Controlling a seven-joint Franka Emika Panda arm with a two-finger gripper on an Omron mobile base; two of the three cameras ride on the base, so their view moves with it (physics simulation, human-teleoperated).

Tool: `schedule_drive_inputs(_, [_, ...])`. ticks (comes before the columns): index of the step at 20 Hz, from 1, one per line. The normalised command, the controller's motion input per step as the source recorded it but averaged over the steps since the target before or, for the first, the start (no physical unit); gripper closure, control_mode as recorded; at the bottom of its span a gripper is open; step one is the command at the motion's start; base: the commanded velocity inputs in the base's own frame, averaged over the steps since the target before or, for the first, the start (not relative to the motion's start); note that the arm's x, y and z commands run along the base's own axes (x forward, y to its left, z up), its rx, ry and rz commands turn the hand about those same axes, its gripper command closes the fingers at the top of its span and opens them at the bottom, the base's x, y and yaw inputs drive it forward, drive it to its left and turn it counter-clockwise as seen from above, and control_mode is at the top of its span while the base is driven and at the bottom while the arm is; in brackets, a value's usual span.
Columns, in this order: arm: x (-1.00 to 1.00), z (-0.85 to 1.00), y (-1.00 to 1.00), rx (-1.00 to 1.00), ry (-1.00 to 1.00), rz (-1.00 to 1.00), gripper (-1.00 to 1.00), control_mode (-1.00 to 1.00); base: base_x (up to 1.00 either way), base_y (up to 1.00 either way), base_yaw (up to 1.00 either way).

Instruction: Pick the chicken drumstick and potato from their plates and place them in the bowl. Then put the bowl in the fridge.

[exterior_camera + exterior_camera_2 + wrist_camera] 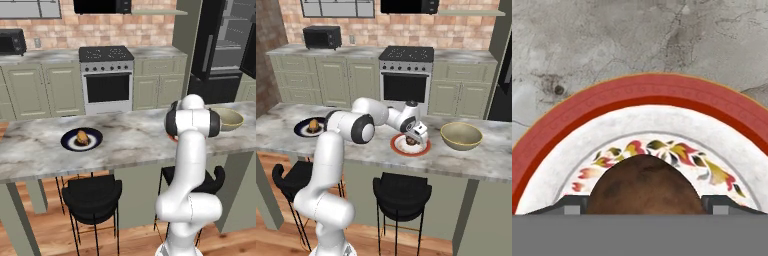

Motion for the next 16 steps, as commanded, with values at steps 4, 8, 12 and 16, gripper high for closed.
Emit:
schedule_drive_inputs(4, [-0.28, -0.06, 0.0, 0.07, 0.0, 0.0, 1.0, -1.0, 0.0, 0.0, 0.0])
schedule_drive_inputs(8, [-0.27, 0.0, -0.01, 0.09, 0.0, 0.0, 1.0, -1.0, 0.0, 0.0, 0.0])
schedule_drive_inputs(12, [-0.27, 0.18, -0.14, 0.07, -0.01, 0.0, 1.0, -1.0, 0.0, 0.0, 0.0])
schedule_drive_inputs(16, [-0.17, 0.45, -0.04, 0.07, -0.01, 0.0, 1.0, -1.0, 0.0, 0.0, 0.0])
